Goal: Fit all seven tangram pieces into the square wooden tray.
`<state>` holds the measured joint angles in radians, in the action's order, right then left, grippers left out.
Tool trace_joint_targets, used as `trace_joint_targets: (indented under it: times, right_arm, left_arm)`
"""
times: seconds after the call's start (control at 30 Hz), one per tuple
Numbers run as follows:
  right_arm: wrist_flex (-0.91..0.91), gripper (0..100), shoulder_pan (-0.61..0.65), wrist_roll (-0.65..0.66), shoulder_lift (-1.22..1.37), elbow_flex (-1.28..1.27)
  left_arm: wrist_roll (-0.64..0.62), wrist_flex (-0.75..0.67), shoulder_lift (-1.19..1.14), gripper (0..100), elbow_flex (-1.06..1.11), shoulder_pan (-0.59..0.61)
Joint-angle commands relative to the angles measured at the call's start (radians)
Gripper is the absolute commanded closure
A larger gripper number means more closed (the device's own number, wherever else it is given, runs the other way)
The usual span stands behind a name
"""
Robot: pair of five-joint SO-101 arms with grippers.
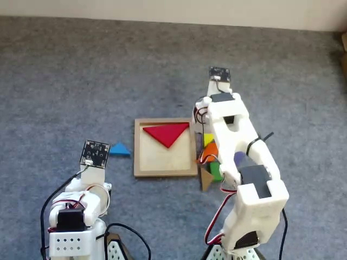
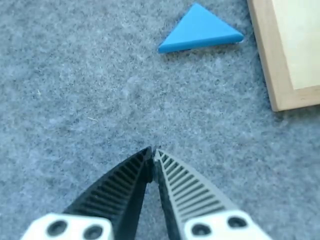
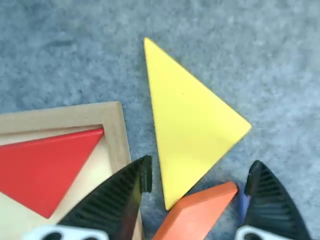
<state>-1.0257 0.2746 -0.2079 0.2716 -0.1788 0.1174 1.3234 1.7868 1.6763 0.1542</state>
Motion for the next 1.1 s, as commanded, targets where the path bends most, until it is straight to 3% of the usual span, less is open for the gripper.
trace_joint_targets:
  times: [0.0,0.13,0.5,0.77,1.07]
  right_arm:
    - [0.042,71.1,0.022,-0.002,-0.065,0.059]
    - [0.111,77.0,0.012,-0.005,-0.062,0.028]
    - [0.108,76.8,-0.042,0.018,-0.059,0.116]
    - [0.107,67.0,-0.042,0.055,0.016,0.128]
    - [-0.096,67.0,-0.036,0.057,0.176,0.275]
  left_arm:
    - [-0.009,0.003,0.028,96,0.021,0.004]
    - [-0.009,0.003,0.028,96,0.021,0.004]
    - [-0.009,0.003,0.028,96,0.021,0.004]
    - [-0.009,0.003,0.028,96,0.021,0.004]
    - [-0.009,0.003,0.028,96,0.021,0.004]
